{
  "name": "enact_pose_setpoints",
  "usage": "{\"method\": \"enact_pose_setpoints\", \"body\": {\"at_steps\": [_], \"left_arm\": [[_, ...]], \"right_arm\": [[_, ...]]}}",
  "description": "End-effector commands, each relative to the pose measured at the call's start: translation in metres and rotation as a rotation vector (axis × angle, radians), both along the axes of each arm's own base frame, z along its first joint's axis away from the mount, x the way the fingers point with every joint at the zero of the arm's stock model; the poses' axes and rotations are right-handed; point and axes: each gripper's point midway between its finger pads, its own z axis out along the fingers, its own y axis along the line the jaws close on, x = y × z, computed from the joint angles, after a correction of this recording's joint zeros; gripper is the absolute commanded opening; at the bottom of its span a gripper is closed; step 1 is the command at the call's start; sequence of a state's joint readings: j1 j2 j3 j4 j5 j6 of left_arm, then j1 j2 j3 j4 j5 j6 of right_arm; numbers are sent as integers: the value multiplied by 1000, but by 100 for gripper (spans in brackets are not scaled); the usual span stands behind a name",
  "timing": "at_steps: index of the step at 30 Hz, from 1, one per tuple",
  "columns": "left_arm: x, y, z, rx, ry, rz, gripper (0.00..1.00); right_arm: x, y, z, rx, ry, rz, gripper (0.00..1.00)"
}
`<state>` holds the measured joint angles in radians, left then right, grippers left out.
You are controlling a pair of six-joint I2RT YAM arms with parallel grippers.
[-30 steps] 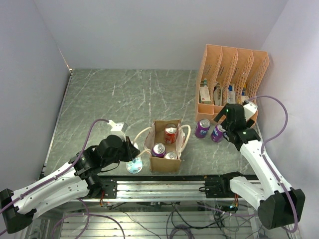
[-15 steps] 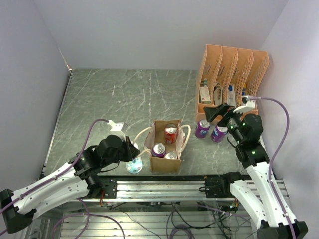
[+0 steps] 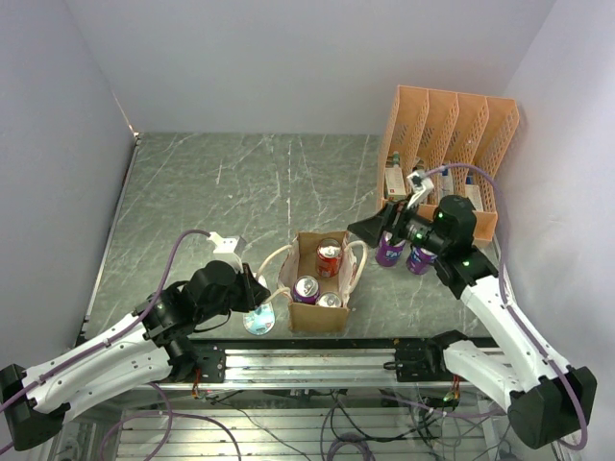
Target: Take the beverage out of the canvas bag
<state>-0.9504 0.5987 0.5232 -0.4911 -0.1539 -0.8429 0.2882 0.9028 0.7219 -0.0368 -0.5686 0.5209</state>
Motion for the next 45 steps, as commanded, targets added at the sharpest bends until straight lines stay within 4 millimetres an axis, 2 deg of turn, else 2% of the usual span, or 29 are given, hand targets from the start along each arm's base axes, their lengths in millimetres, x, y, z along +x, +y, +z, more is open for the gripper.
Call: {"method": "enact_pose_setpoints", "body": {"at_steps": [1, 7, 17, 19, 25, 30, 39, 45], "left_arm": [[-2, -3, 1, -21, 5, -13, 7], [-2, -3, 1, -20, 6, -12, 7], [-2, 0, 1, -18, 8, -3, 7], [-2, -1, 3, -19, 6, -5, 7], [-2, -2, 2, -19, 7, -5, 7], [-3, -1, 0, -22, 12, -4, 7], [-3, -1, 1, -14, 10, -9, 7], [-3, -2, 0, -14, 11, -13, 7]], "right_arm": [[-13, 28, 24, -29, -74, 75, 100], [-21, 61, 22, -134, -87, 128, 100], [-22, 85, -15, -332, -27, 118, 100], [-25, 94, -13, -362, -38, 123, 100], [-32, 105, -49, -535, 6, 112, 100], [-27, 93, -87, -672, 98, 30, 100], [-13, 60, -113, -821, 129, -157, 100], [-7, 61, -133, -890, 152, -166, 100]]}}
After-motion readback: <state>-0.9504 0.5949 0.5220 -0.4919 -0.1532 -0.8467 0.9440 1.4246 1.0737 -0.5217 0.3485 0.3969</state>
